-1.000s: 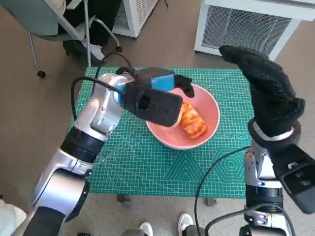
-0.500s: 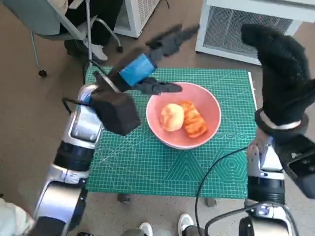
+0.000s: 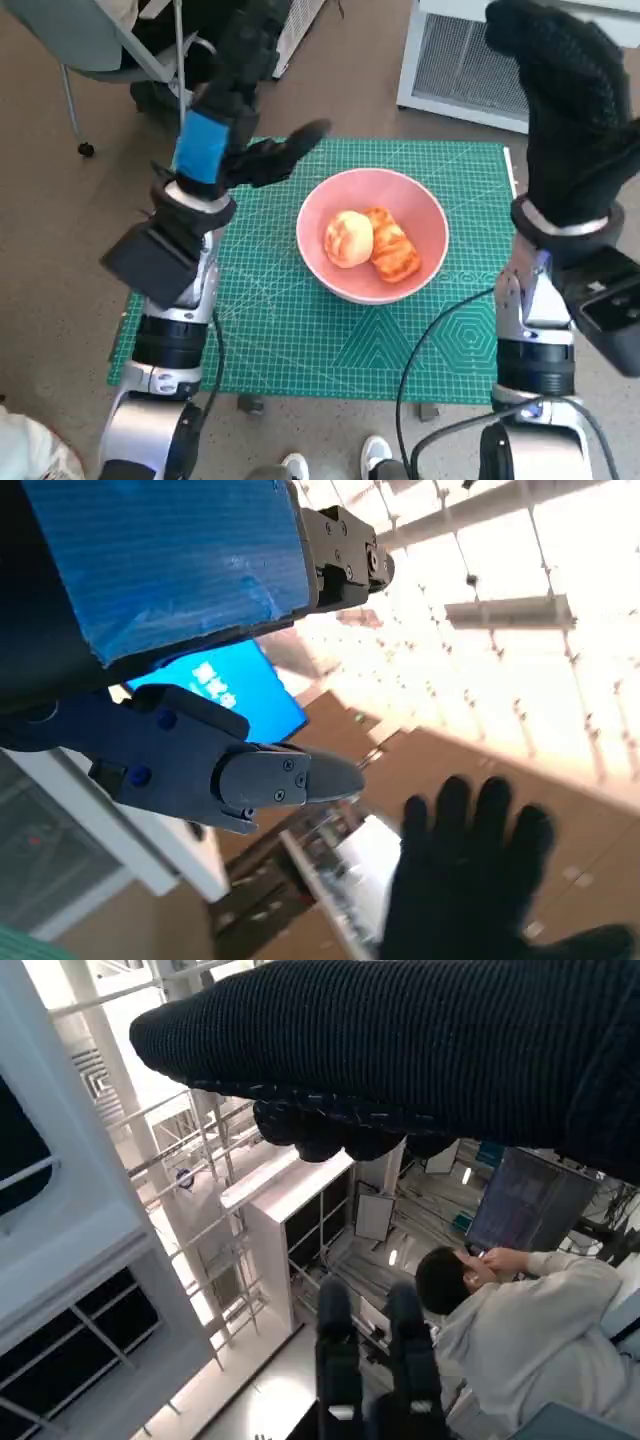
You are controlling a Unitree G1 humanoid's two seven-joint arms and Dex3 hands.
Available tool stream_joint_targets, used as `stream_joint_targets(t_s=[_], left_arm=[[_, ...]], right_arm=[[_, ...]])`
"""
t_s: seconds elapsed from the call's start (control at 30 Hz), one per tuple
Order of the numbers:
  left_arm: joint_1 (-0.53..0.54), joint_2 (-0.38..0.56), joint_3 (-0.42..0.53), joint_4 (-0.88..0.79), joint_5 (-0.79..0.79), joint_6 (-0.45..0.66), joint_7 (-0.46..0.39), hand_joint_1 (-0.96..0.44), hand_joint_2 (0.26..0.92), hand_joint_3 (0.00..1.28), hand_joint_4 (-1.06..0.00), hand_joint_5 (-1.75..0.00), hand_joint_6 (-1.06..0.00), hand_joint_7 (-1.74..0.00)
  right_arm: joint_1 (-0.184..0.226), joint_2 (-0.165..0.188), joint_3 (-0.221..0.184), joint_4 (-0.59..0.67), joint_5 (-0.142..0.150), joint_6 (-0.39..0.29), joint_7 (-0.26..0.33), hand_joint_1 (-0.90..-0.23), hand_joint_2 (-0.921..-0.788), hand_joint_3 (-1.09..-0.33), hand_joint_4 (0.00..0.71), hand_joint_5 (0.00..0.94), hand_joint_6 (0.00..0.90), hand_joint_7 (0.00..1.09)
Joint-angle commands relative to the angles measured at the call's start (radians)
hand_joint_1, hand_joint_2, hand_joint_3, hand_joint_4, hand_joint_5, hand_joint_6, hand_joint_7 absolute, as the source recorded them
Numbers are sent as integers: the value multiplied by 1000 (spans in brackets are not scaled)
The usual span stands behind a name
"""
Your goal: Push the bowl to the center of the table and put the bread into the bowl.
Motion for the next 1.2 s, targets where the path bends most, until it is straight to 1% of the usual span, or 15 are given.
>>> stream_joint_targets(t_s=[0.03,0.2,0.4,0.53,0.67,0.9,0.97,1.2], left_arm=[[29,-20,11,-58,-76,47,-23,-604,921,331,-160,-40,-252,-84],[47,-35,13,-93,-126,86,-36,-598,921,255,-177,-33,-296,-96],[67,-44,15,-104,-131,87,-43,-585,921,212,-204,-31,-327,-99],[77,-41,14,-105,-101,70,-32,-586,921,208,-213,-29,-336,-97],[87,-37,12,-107,-72,48,-24,-592,921,215,-216,-25,-339,-93],[100,-43,15,-116,-83,33,-29,-578,921,232,-220,-19,-326,-76],[102,-45,16,-116,-89,29,-32,-570,921,235,-221,-17,-320,-70],[109,-54,11,-108,-77,5,-21,-555,921,244,-222,-13,-319,-61]], right_arm=[[-8,3,9,22,-23,17,-9,-578,-921,-760,185,153,-1,667],[-16,3,15,31,-37,19,-22,-577,-921,-760,191,146,-1,666],[-18,9,20,22,-50,21,-34,-574,-921,-760,198,138,-1,664],[-26,10,22,36,-44,18,-29,-575,-921,-759,201,133,-1,664],[-25,12,24,37,-30,19,-19,-579,-921,-741,206,124,-1,669],[-24,14,28,42,-12,22,-1,-579,-921,-718,206,103,-1,682],[-23,14,28,43,-11,21,1,-579,-921,-716,206,99,-1,682],[-18,7,27,46,-27,7,0,-577,-921,-714,209,91,-1,681]])
